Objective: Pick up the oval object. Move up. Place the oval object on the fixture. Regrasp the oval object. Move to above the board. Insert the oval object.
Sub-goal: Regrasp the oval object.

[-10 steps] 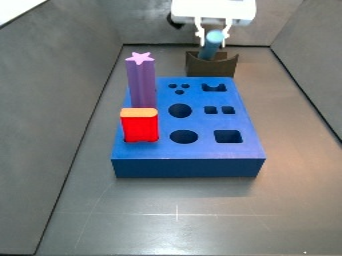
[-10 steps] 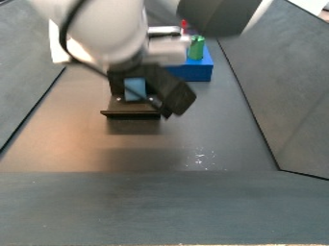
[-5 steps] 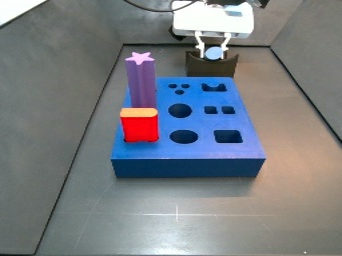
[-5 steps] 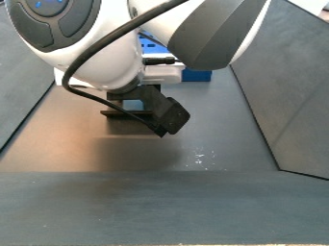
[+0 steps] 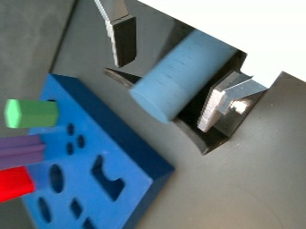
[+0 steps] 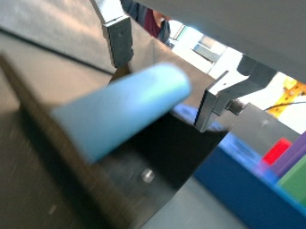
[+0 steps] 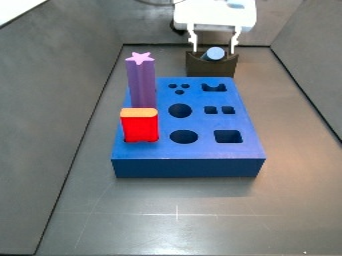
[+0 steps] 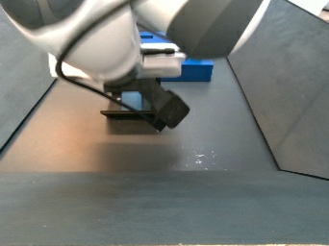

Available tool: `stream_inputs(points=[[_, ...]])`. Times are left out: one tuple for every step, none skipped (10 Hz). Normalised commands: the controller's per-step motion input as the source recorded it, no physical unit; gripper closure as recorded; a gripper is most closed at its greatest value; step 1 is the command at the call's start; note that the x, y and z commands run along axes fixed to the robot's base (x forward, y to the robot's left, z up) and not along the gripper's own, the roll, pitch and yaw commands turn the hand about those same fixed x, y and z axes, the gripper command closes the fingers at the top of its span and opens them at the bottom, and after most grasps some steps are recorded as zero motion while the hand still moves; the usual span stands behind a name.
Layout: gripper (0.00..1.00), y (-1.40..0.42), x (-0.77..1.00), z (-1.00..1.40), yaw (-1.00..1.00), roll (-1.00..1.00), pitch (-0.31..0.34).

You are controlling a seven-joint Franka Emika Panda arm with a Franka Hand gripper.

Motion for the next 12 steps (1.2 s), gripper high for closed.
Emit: stream_inputs(points=[[0.0, 0.0, -0.02, 1.0, -0.01, 0.03, 0.066], [0.0, 0.0, -0.03, 1.0, -0.02, 0.05, 0.066], [0.0, 0.0, -0.04, 0.89, -0.03, 0.05, 0.066], [0.0, 0.0, -0.04, 0.65, -0.03, 0.05, 0.062], [0.0, 0.0, -0.03, 0.53, -0.04, 0.05, 0.062], [0.0, 0.0, -0.03, 0.29, -0.04, 0.05, 0.054], [0.0, -0.86, -0.11, 0.97, 0.02, 1.0, 0.044], [0.0, -0.83, -0.1, 0.85, 0.02, 1.0, 0.041], [0.0, -0.75, -0.11, 0.77, 0.02, 1.0, 0.034], [0.0, -0.57, -0.12, 0.54, 0.02, 1.0, 0.022], [0.0, -0.41, -0.11, 0.34, 0.02, 1.0, 0.017], [0.0, -0.25, -0.08, 0.13, 0.02, 1.0, 0.015]])
